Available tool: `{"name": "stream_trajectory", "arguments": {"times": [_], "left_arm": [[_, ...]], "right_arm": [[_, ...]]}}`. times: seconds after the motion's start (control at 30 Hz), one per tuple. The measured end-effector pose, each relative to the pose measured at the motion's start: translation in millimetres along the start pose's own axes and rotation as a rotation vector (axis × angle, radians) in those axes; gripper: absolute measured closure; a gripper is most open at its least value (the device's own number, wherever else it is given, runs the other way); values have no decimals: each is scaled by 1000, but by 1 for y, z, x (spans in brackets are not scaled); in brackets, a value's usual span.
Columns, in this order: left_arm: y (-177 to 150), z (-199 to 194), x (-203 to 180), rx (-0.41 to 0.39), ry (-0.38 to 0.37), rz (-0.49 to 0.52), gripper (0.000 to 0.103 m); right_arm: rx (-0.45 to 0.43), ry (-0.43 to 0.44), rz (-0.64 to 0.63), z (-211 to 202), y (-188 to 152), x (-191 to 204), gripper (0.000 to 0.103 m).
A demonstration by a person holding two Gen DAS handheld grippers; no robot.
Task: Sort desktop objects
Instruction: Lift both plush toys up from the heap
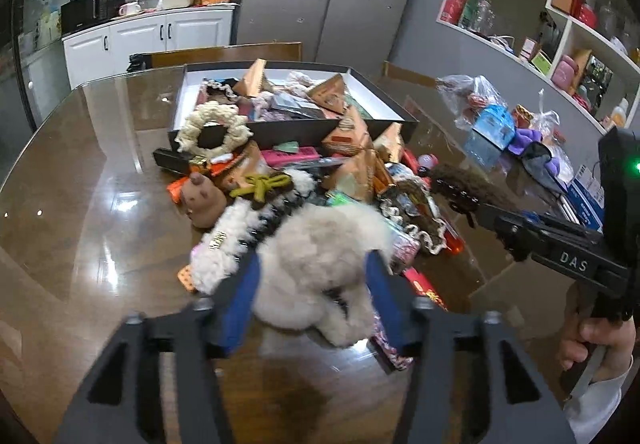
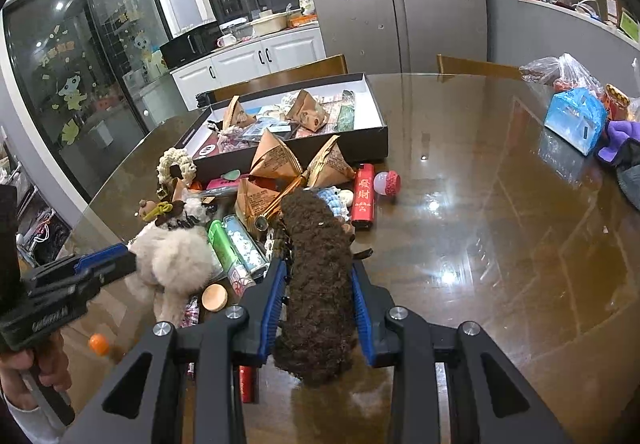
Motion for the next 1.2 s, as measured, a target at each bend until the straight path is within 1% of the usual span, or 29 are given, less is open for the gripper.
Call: {"name": "stream_trajectory", "arguments": {"times": [0.13, 0.2, 0.3, 0.33, 0.37, 0.4, 0.47, 0.5, 0.53, 0.57, 0.67, 0.97, 1.2], "left_arm": [[-5, 13, -12, 13, 41, 87, 33], [-5, 21, -13, 14, 42, 94, 33], [-7, 34, -14, 14, -12, 82, 33], [-8, 38, -14, 22, -24, 85, 33], [-10, 44, -14, 40, -17, 91, 33], [-11, 51, -14, 72, -8, 89, 34], [-9, 52, -13, 70, -14, 73, 36], [-8, 53, -11, 68, -18, 63, 39], [-8, 54, -11, 76, -15, 62, 49], [-7, 54, -9, 69, -1, 63, 53], [-8, 54, -8, 69, -9, 62, 56], [-10, 47, -7, 49, -15, 39, 60], [-4, 29, -11, 4, -25, 36, 60]], "right_arm": [[5, 12, -10, 1, -1, 4, 70], [9, 13, -15, 2, -1, 6, 70], [14, 17, -17, 4, -3, 7, 70], [16, 16, -17, 4, -3, 7, 70], [19, 15, -18, 5, -3, 6, 70], [19, 16, -18, 5, -3, 5, 70], [20, 21, -14, 7, -3, 3, 70], [19, 20, -8, 7, -2, 2, 70], [18, 19, -5, 8, -1, 1, 70], [14, 19, -2, 7, 0, 0, 70], [11, 18, 0, 8, 0, -1, 70], [12, 19, -5, 7, -2, 3, 70], [8, 14, -4, 3, -2, 2, 70]]}}
Point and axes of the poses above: each gripper's, at about its wrist camera, not at the fingertips, and z roughly the way its jaws point, x to its left, y to its top, the point moved 4 cm from there along z, roughly the way its jaws point, and after that the axes turned 7 degrees about y, right-handed, at the moved point
